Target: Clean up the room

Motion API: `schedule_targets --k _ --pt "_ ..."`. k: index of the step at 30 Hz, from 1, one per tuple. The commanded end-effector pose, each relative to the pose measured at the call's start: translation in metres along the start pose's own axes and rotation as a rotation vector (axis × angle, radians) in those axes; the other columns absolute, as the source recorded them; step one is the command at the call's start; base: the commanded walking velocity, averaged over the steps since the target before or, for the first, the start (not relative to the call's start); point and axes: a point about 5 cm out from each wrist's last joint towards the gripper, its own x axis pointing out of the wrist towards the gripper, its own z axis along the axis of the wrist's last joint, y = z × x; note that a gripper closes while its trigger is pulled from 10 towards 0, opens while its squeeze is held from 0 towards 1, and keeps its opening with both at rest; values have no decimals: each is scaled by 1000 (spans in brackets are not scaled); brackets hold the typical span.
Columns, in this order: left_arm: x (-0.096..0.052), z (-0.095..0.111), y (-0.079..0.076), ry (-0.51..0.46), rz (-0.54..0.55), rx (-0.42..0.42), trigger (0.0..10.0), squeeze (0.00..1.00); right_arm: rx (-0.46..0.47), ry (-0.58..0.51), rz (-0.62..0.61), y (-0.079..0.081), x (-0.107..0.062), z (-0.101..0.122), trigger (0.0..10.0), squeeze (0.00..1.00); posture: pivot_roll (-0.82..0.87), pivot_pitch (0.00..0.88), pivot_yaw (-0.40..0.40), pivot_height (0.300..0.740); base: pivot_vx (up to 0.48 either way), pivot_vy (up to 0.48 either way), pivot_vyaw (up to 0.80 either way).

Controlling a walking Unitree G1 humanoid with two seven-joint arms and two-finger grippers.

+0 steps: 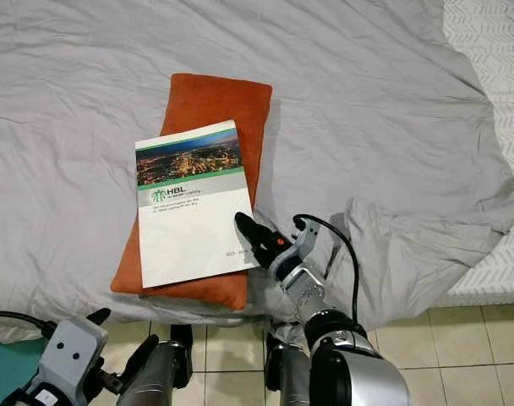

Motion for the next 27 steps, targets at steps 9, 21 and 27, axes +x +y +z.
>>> schedule_targets --k 9,21,27 --pt "-3 -9 -5 42 -11 -17 10000 0 188 39 -5 -3 -6 -27 0 0 258 613 -23 740 0 0 0" --pt "2 -10 -5 36 -14 -15 10000 0 229 5 23 1 -2 -19 0 0 234 615 -25 740 0 0 0" --pt "6 -11 -4 33 -15 -10 10000 0 212 -22 57 7 3 -11 0 0 227 591 -28 740 0 0 0"
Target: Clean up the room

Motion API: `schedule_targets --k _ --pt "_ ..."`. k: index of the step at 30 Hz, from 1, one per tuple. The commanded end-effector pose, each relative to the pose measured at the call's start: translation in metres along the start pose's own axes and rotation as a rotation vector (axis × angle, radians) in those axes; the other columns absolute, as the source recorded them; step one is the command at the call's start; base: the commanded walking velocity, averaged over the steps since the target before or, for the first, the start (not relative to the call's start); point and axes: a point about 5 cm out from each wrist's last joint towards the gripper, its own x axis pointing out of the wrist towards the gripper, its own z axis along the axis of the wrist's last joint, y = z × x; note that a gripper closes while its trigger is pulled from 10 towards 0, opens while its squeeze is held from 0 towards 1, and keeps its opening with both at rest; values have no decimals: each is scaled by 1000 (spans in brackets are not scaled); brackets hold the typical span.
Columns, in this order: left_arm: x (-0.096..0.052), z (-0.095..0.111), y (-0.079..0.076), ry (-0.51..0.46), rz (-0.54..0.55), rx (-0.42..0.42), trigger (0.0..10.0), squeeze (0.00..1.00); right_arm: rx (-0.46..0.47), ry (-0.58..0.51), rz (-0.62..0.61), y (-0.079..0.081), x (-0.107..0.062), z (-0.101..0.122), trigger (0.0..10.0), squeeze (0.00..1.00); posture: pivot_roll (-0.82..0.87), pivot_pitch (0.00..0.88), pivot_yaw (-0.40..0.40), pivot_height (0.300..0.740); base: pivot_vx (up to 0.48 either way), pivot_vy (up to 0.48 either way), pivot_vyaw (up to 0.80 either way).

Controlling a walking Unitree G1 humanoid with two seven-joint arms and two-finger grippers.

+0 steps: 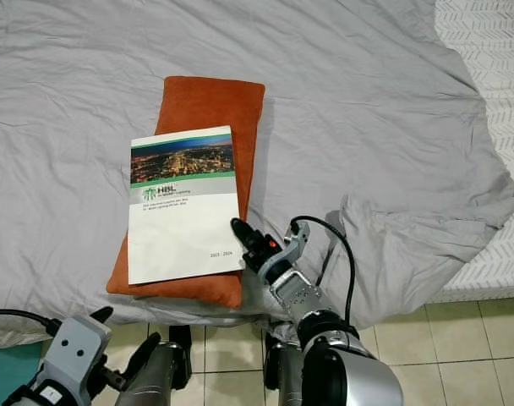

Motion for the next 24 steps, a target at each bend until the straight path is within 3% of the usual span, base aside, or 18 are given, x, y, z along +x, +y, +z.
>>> schedule_targets --k 1,5,7,9,10,11,13,14,16,20,22,24 --pt "2 -9 -5 35 -12 -11 10000 0 -3 -21 4 1 1 2 0 0 224 578 -33 740 0 0 0" --pt "9 -11 -4 26 -2 -3 10000 0 -98 -26 -11 6 5 10 0 0 214 530 -45 740 0 0 0" --pt "22 -14 -1 7 22 -1 10000 0 -221 -42 -23 12 7 21 0 0 194 452 -69 740 0 0 0" --pt "25 -14 0 3 27 -2 10000 0 -239 -44 -22 13 7 23 0 0 194 452 -69 740 0 0 0" --pt "34 -17 2 -3 36 -7 10000 0 -286 -64 -55 12 6 28 0 0 171 350 -88 740 0 0 0" --pt "34 -17 2 -3 36 -7 10000 0 -286 -64 -55 12 6 28 0 0 171 350 -88 740 0 0 0" --pt "55 -18 6 -27 56 -10 10000 0 -492 -113 -111 12 -1 44 0 0 157 251 -94 740 0 0 0" --pt "55 -18 6 -27 56 -10 10000 0 -492 -113 -111 12 -1 44 0 0 157 251 -94 740 0 0 0" --pt "73 -16 11 -57 77 -7 10000 0 -629 -190 -138 20 -7 63 0 0 139 169 -94 740 0 0 0" --pt "99 -13 19 -85 108 -4 10000 0 -783 -316 -214 28 -19 88 0 0 111 10 -88 740 0 0 0" --pt "105 -12 21 -93 116 -2 10000 0 -816 -346 -226 30 -22 93 0 0 109 0 -87 740 0 0 0" --pt "114 -6 26 -119 138 -18 10000 0 -918 -413 -255 37 -30 101 0 0 105 0 -82 740 0 0 0"
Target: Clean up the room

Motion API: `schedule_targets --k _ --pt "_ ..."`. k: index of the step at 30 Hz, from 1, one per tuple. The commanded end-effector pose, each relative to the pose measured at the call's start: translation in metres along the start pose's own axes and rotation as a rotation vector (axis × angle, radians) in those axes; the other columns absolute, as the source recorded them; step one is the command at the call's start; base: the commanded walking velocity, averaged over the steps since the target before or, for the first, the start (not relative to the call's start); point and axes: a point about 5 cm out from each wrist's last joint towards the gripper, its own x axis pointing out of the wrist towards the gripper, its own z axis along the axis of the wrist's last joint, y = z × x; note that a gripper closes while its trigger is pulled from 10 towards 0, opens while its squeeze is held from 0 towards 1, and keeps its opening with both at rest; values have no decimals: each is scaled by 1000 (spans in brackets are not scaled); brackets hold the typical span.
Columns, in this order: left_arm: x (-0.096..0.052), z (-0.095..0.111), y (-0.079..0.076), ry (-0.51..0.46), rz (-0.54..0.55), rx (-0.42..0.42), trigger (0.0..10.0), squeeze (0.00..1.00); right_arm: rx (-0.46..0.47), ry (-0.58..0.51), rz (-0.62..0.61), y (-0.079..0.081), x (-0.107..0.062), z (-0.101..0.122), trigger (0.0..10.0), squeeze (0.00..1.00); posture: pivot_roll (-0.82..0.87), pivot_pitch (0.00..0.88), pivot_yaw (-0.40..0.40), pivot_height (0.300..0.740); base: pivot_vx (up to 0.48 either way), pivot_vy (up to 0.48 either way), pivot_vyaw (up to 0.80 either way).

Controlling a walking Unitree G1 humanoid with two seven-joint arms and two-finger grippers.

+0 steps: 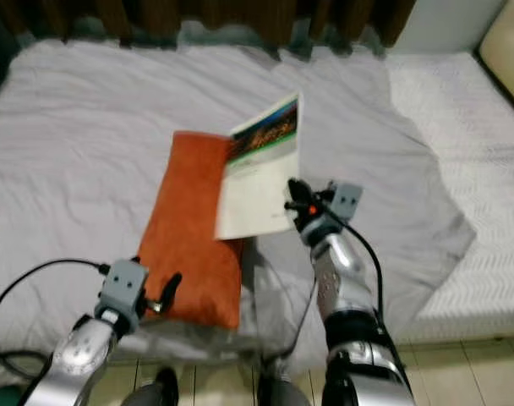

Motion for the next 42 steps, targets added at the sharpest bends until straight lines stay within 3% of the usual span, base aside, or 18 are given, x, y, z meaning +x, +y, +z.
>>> schedule_targets --k 1,2,3,4,6,10,12,14,19,29,31,34,37,40,42 --pt "5 -4 5 -1 39 -23 10000 0 -160 -107 -27 -4 -8 18 0 0 100 0 -83 740 0 0 0" --pt "7 -1 8 -16 54 -31 10000 0 -227 -128 -30 -5 -15 20 0 0 100 0 -83 740 0 0 0" --pt "7 -1 8 -16 54 -31 10000 0 -227 -128 -30 -5 -15 20 0 0 100 0 -83 740 0 0 0" --pt "11 3 12 -33 90 -42 10000 0 -322 -132 -35 -7 -27 19 0 0 99 0 -87 740 0 0 0" --pt "12 3 14 -36 108 -46 10000 0 -352 -123 -37 -9 -32 16 0 0 98 0 -88 740 0 0 0" --pt "12 16 21 -102 169 -82 10000 0 -484 -5 -49 -23 -73 -19 0 0 99 0 -103 740 0 0 0" --pt "11 21 22 -136 191 -93 10000 0 -512 37 -82 -30 -90 -29 0 0 99 0 -103 740 0 0 0" --pt "6 24 23 -170 225 -135 10000 0 -548 90 -186 -42 -117 -38 0 0 100 0 -103 740 349 -137 0" --pt "4 23 15 -173 212 -133 10000 0 -570 150 -226 -45 -141 -46 0 0 89 0 -101 740 374 -296 0" --pt "8 3 12 -104 124 -99 10000 0 -584 153 -225 -46 -128 -48 0 0 80 0 -93 740 398 -193 0" --pt "8 0 14 -94 116 -94 10000 0 -587 151 -225 -45 -129 -48 0 0 77 0 -89 740 424 0 0" --pt "6 -7 22 -71 111 -70 10000 0 -579 200 -241 -48 -144 -56 0 0 64 0 -71 740 431 0 -533" --pt "5 -10 11 -65 93 -79 10000 0 -553 205 -242 -46 -146 -59 0 0 46 0 -66 740 432 0 -533" --pt "7 -12 -14 -57 51 -107 10000 0 -507 250 -217 -45 -143 -65 0 0 37 0 -64 740 125 -99 0" --pt "8 -11 -14 -60 53 -97 10000 0 -511 247 -207 -45 -140 -65 0 0 36 0 -65 740 0 -199 0"
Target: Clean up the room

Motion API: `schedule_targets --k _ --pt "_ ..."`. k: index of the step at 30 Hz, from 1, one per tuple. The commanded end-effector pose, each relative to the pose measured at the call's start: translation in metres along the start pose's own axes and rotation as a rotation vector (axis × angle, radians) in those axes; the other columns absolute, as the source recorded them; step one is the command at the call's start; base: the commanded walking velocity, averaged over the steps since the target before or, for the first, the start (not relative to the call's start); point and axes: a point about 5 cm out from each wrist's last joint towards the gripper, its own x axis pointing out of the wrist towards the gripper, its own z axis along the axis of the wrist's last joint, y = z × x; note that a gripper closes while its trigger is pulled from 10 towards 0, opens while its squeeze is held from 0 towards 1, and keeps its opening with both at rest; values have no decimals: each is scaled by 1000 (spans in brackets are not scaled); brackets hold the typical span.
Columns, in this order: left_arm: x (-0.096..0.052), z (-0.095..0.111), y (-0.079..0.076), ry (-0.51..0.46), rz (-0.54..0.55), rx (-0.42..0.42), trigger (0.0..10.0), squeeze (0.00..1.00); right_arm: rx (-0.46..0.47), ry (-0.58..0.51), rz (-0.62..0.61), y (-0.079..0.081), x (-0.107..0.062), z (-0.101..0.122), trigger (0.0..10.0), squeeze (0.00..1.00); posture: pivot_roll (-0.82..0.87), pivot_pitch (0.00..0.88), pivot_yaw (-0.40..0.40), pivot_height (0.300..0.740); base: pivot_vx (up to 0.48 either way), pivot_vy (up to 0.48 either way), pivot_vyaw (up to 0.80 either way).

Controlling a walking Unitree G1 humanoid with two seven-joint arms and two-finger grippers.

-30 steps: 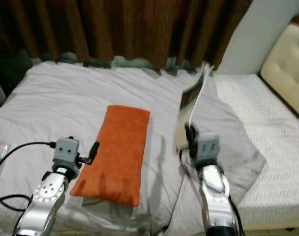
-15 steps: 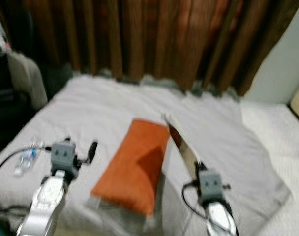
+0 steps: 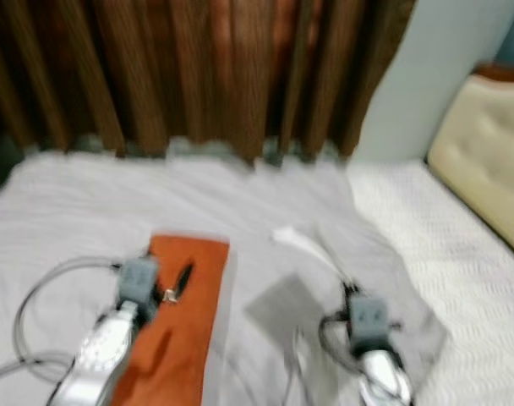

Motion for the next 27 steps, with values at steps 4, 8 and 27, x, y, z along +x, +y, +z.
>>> schedule_targets --k 4,8,27 --pt "2 2 -3 -10 -4 14 10000 0 12 -16 11 -3 1 3 0 0 38 0 -68 740 0 -473 0" --pt "5 3 2 -12 6 22 10000 0 24 -4 15 -3 4 0 0 0 44 0 -67 740 0 -466 0" --pt "14 0 10 -11 51 42 10000 0 67 11 132 9 22 4 0 0 46 0 -82 740 268 -367 -126"
